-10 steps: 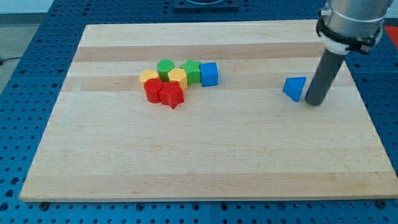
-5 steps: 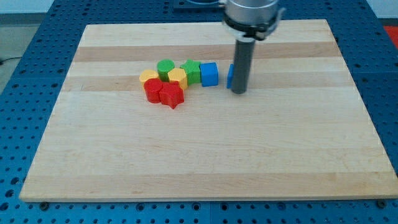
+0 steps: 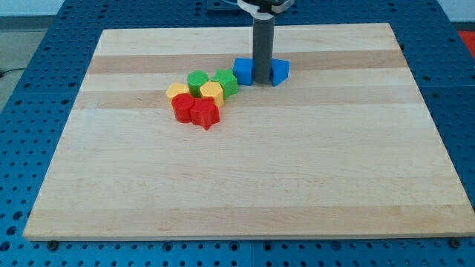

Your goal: Move the blue triangle towards center top

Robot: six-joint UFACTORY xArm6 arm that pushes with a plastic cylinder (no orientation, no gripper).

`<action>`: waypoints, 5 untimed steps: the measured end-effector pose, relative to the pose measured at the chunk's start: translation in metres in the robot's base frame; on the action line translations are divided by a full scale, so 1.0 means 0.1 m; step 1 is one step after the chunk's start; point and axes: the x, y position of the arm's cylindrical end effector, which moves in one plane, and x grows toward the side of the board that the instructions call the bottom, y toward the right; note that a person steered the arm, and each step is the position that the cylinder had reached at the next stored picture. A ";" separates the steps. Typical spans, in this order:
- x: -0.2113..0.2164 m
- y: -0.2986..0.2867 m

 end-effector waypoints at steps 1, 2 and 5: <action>0.11 0.01; 0.17 0.15; -0.42 0.55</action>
